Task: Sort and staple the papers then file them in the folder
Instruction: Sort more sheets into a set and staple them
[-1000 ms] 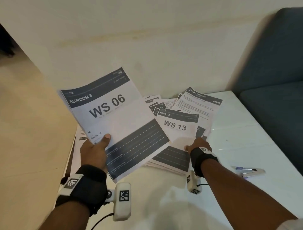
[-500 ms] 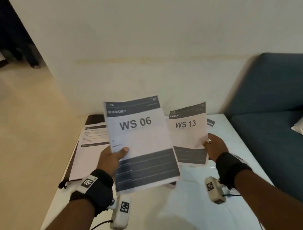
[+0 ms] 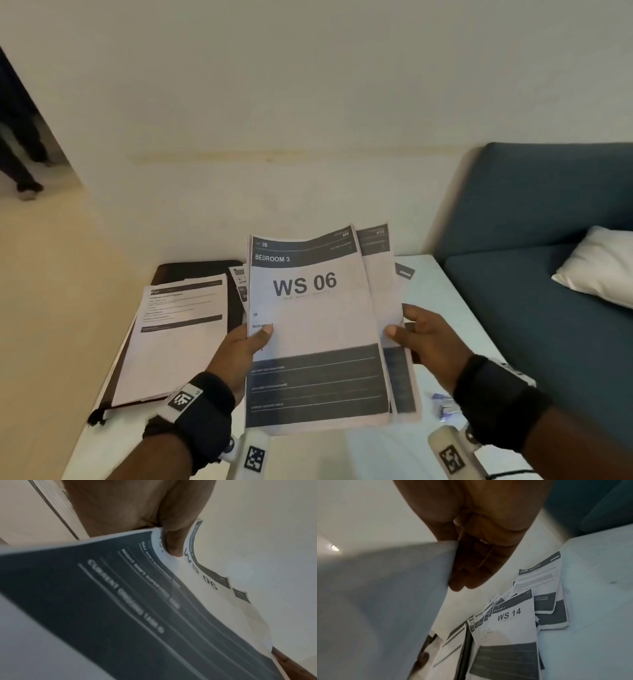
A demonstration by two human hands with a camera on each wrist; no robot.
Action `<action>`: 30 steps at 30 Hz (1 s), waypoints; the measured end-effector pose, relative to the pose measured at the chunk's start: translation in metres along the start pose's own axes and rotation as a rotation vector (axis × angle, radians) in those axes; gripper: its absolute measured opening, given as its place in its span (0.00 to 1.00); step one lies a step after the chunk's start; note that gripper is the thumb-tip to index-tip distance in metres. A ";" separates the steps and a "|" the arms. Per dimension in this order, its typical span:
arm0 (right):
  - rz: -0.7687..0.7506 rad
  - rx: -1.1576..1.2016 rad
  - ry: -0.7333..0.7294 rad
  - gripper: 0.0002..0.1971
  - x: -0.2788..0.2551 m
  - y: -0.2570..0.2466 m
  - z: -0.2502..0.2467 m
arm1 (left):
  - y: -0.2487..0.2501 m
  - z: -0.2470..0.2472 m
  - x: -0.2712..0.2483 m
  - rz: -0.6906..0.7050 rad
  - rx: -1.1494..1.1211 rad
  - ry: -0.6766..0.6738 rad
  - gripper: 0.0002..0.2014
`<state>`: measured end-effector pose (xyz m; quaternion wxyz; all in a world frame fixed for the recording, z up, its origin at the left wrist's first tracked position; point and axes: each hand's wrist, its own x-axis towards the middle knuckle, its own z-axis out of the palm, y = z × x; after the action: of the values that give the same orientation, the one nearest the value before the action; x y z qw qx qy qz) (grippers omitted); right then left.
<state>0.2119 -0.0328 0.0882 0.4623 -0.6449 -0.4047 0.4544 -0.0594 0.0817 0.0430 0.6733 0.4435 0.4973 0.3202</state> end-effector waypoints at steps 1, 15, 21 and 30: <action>0.001 -0.013 -0.018 0.11 -0.001 0.002 0.004 | -0.001 0.002 0.000 0.012 0.020 -0.003 0.11; 0.024 -0.021 0.049 0.14 0.014 0.039 0.026 | -0.015 0.024 0.002 0.145 0.202 -0.136 0.13; -0.033 0.014 0.012 0.16 0.011 0.056 0.022 | -0.021 0.015 -0.002 0.227 0.260 -0.252 0.15; 0.051 0.003 -0.062 0.14 0.010 0.081 0.014 | -0.043 0.016 0.004 0.183 0.376 -0.355 0.44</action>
<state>0.2090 -0.0397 0.0059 0.4387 -0.6400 -0.4017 0.4863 -0.0436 0.0631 0.0037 0.6240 0.6530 0.3801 0.1993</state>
